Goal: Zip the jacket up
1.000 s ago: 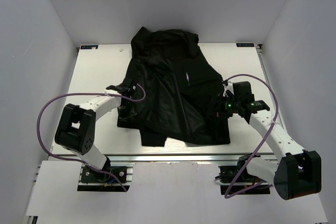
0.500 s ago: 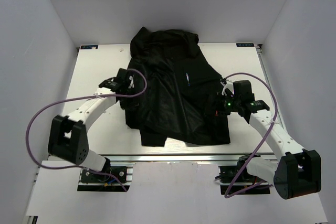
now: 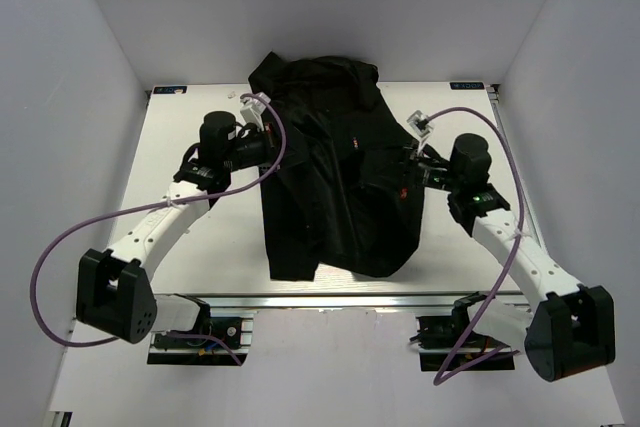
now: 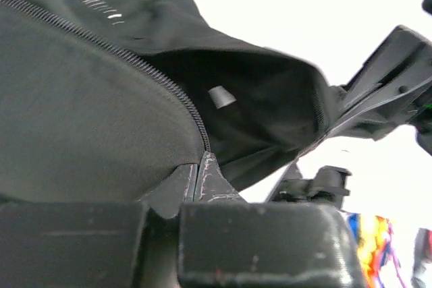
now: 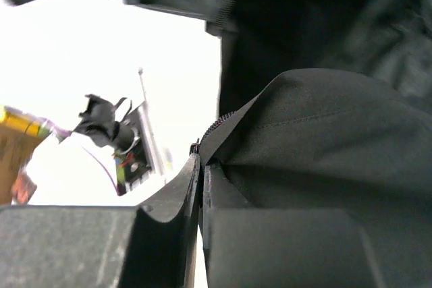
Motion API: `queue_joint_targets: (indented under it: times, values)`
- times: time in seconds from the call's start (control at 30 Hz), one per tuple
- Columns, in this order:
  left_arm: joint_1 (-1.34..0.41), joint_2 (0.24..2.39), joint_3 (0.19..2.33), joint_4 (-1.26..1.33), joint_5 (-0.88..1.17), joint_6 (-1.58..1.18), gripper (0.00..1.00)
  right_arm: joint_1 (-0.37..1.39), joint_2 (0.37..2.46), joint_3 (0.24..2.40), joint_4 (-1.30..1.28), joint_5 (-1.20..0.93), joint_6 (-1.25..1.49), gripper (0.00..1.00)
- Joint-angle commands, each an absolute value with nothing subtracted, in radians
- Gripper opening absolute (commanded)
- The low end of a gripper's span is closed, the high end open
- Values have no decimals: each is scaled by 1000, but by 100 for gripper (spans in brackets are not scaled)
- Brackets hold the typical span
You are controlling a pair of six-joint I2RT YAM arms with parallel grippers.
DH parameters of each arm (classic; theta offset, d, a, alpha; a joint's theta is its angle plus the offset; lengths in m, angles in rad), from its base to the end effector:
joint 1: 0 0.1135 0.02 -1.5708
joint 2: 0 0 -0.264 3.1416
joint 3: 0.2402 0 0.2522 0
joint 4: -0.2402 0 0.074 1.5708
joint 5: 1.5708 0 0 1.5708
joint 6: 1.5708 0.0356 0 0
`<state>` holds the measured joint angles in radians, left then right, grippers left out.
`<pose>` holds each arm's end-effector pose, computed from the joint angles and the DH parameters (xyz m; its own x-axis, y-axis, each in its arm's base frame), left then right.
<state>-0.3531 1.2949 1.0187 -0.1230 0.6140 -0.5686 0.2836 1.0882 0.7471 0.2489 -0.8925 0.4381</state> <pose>0.2698 -0.1213 0.3184 -0.7277 -0.2008 -0.6558 0.4615 0.5639 -0.6848 0.2268 0.0950 0.3131 -0.4703 0.1402 -0.8713 -0.7956 0.3600 0.4873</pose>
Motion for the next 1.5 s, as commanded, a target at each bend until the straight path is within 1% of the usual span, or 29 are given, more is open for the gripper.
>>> queue_joint_targets:
  times: [0.0,0.07,0.17,0.3,0.43,0.5,0.8,0.93,1.03,1.1,1.17,1.37,1.47]
  values:
    - [-368,1315,987,176,825,-691,0,359,1138,827,434,-986,439,0]
    - [-373,1324,970,241,847,-741,0,402,1172,833,457,-971,437,0]
    - [-385,1341,977,252,859,-747,0,423,1218,841,504,-930,456,0]
    - [-396,1341,966,285,870,-773,0,449,1275,880,545,-927,454,0]
    - [-396,1336,971,246,862,-764,0,459,1295,890,547,-853,448,0]
    - [-397,1335,974,215,851,-747,0,460,1298,873,596,-853,471,0]
    - [-402,1336,997,160,810,-732,0,514,1333,867,653,-773,476,0]
    - [-402,1330,994,164,804,-729,0,525,1354,861,707,-779,501,0]
    - [-403,1331,1000,153,802,-724,0,526,1358,825,793,-706,566,0]
    - [-403,1328,1014,135,795,-713,0,529,1353,816,776,-567,572,0]
    - [-403,1318,1029,92,781,-690,0,531,1350,819,756,-459,520,0]
    - [-417,1321,1141,-63,730,-612,0,601,1390,885,753,-263,362,0]
    - [-428,1344,1184,-103,727,-588,0,614,1419,890,837,-281,424,0]
